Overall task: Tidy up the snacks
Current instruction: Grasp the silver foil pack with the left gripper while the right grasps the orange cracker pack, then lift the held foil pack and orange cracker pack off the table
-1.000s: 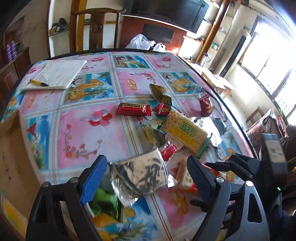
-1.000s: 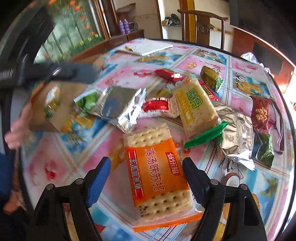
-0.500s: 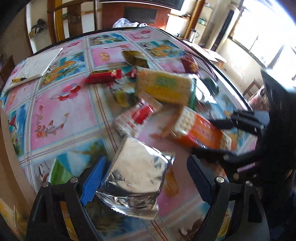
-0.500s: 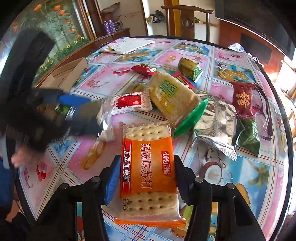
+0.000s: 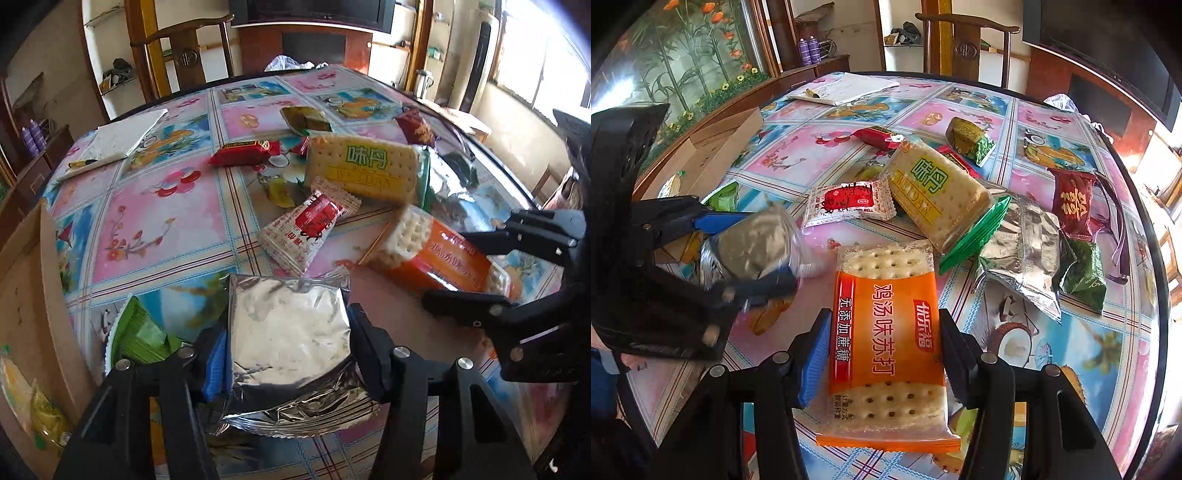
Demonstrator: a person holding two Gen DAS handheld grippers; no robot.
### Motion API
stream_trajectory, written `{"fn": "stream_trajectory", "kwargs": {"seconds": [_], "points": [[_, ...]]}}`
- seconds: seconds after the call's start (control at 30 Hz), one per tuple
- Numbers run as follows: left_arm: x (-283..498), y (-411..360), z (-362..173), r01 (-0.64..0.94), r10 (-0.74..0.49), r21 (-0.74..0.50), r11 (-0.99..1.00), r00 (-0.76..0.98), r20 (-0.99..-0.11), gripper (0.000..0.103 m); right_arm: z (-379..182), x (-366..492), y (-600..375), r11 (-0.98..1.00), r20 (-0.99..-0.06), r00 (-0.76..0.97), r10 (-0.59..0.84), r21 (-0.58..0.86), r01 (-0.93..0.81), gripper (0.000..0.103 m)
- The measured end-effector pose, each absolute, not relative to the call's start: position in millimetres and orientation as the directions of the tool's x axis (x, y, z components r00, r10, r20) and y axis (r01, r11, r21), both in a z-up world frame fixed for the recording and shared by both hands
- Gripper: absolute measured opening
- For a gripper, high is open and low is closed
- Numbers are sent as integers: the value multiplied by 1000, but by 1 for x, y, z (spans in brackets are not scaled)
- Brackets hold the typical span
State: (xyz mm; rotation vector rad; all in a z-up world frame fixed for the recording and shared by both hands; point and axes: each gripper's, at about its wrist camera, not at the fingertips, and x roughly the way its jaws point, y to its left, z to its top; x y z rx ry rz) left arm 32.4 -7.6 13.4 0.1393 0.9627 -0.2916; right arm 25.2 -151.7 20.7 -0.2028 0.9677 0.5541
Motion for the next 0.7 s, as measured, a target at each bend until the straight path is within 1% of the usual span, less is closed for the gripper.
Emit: {"fn": "stream_trajectory", "kwargs": {"seconds": [0.17, 0.3, 0.4, 0.57, 0.7], "points": [[32, 0, 21, 280, -249, -102, 955, 560, -790, 56, 23, 25, -152, 848, -813, 453, 366, 91, -522, 57], [30, 12, 35, 254, -292, -168, 953, 607, -739, 56, 37, 20, -154, 826, -759, 471, 451, 155, -542, 57], [35, 18, 40, 215, -282, -185, 959, 636, -718, 56, 44, 19, -155, 840, -726, 523, 446, 140, -524, 57], [34, 22, 41, 198, -265, -177, 964, 652, -710, 56, 43, 23, -157, 854, -721, 530, 446, 166, -492, 57], [33, 26, 40, 202, -281, -196, 960, 646, -710, 56, 41, 25, -157, 858, -727, 526, 442, 172, -483, 57]]}}
